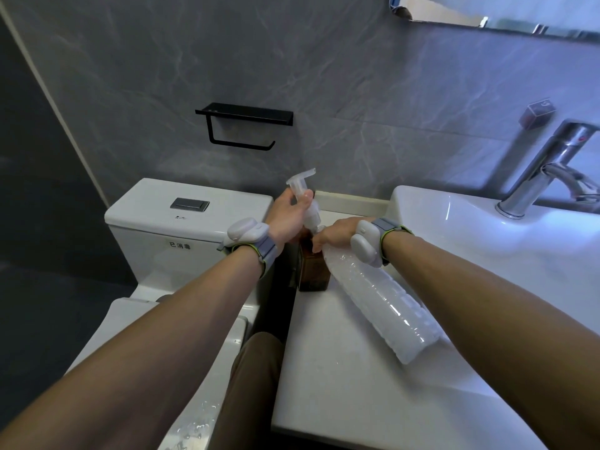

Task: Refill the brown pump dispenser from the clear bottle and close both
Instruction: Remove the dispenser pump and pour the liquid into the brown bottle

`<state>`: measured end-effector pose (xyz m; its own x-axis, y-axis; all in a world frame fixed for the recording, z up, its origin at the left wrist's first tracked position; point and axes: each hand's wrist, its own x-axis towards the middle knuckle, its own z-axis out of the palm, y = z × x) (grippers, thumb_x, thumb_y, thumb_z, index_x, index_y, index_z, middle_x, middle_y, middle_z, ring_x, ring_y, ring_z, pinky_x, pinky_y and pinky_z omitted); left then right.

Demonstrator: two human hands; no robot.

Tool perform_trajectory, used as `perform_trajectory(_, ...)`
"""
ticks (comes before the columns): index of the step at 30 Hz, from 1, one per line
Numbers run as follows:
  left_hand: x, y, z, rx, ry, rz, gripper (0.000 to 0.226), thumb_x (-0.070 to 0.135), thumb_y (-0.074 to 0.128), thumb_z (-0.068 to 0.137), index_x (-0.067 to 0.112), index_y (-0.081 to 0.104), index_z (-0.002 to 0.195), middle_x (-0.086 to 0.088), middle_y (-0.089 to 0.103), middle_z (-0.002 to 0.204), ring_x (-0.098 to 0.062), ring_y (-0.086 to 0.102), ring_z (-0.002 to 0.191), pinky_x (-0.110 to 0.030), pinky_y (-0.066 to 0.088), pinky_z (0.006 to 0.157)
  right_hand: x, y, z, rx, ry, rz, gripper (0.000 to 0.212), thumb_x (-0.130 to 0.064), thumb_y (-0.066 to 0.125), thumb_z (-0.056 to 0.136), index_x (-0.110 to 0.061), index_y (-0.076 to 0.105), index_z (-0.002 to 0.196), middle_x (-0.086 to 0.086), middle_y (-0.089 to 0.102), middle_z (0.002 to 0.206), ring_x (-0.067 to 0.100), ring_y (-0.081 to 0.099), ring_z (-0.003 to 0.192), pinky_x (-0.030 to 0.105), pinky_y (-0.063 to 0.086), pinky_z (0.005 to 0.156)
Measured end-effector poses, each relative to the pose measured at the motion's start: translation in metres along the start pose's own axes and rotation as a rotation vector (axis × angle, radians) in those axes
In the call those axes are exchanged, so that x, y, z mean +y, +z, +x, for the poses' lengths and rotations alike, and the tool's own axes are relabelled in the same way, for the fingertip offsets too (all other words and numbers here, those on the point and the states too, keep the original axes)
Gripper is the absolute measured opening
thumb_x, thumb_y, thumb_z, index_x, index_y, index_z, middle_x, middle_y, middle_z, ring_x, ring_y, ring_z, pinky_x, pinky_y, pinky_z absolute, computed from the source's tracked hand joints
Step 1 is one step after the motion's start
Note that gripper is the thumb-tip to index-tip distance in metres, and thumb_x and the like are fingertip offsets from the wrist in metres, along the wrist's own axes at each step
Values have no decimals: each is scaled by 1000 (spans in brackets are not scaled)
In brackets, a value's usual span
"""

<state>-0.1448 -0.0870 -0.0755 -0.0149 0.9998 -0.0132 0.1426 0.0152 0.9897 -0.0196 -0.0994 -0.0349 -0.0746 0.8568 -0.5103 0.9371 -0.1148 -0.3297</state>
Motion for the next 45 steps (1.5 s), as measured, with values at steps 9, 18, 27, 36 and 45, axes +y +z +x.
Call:
perform_trajectory(9, -2, -1, 2, -15, 1, 33, 43, 40, 45, 98, 13, 49, 131, -9, 60, 119, -25, 60, 107, -36, 51, 88, -2, -1, -1, -27, 1, 30, 26, -40, 62, 83, -20, 52, 71, 6, 56, 85, 19, 52, 75, 28, 40, 68)
perform_trajectory(18, -3, -1, 2, -23, -10, 14, 45, 42, 46, 97, 14, 49, 133, -12, 60, 125, -29, 60, 113, -40, 50, 93, -5, -2, -4, -48, 11, 26, 31, -40, 60, 86, -13, 53, 101, 12, 56, 105, 26, 52, 97, 38, 42, 100)
perform_trajectory(27, -3, -1, 2, -17, 1, 2, 42, 40, 46, 98, 13, 51, 130, -7, 60, 115, -24, 60, 107, -33, 48, 86, -5, -1, 1, -37, 28, -7, 35, -41, 59, 85, -13, 52, 103, 13, 55, 106, 26, 52, 97, 38, 41, 99)
perform_trajectory(36, -4, -2, 4, -3, 13, 32, 41, 42, 47, 96, 13, 54, 125, -11, 63, 119, -29, 62, 109, -41, 50, 91, -7, 0, 1, -41, 46, 20, 40, -38, 61, 85, -9, 53, 112, 13, 53, 104, 26, 50, 95, 34, 40, 87)
perform_trajectory(45, -4, -1, 1, -18, 23, 14, 41, 41, 45, 98, 13, 51, 127, -5, 60, 110, -24, 60, 104, -38, 49, 90, -9, 0, 1, -43, 58, -1, 41, -40, 61, 83, -10, 53, 109, 13, 56, 106, 30, 56, 104, 40, 43, 102)
